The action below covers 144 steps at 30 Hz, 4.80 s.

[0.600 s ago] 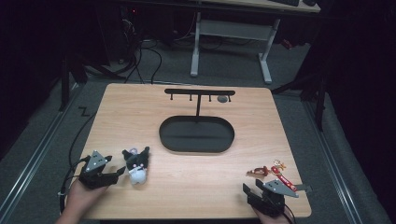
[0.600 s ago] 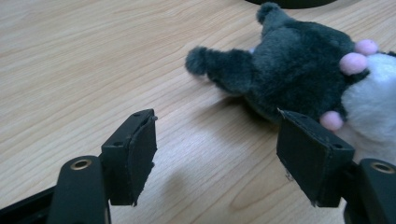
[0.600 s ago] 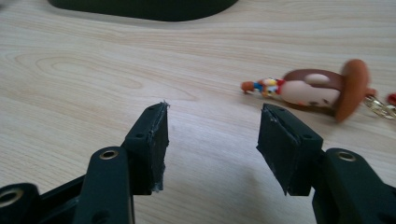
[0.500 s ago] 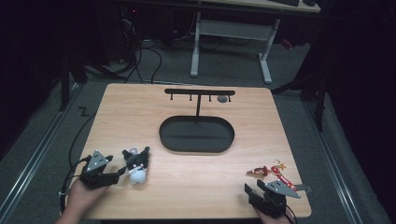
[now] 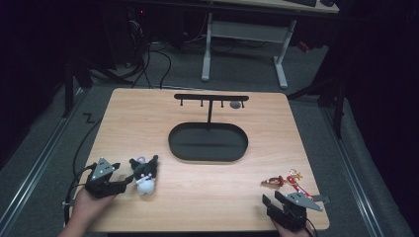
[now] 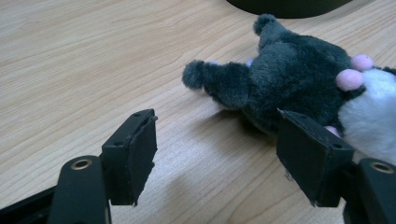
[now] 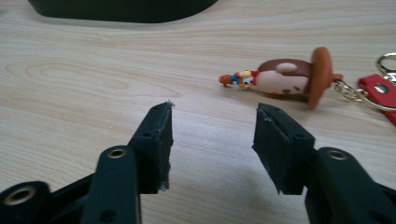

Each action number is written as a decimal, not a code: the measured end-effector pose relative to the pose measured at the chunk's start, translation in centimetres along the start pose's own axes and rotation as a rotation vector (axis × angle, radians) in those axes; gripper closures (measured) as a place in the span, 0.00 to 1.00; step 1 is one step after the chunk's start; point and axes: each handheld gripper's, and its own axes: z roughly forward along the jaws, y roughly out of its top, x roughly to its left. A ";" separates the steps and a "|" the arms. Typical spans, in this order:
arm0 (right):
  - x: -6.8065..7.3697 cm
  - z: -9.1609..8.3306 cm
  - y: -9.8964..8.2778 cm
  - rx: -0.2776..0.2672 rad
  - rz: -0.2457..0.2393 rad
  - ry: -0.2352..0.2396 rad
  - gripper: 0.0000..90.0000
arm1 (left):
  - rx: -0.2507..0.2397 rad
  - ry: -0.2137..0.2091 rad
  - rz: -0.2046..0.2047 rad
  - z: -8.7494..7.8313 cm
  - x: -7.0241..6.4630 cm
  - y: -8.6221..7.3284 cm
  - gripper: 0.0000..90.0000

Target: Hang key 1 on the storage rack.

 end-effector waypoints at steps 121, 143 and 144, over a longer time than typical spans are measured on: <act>1.3 1.8 4.5 0.353 -0.162 -0.059 0.45 | -0.015 -0.016 -0.011 -0.6 0.3 -0.3 0.31; 2.4 3.0 6.5 0.587 -0.271 -0.057 0.41 | -0.016 -0.017 -0.014 -0.5 0.4 -0.3 0.31; 2.4 3.0 6.5 0.587 -0.271 -0.057 0.41 | -0.016 -0.017 -0.014 -0.5 0.4 -0.3 0.31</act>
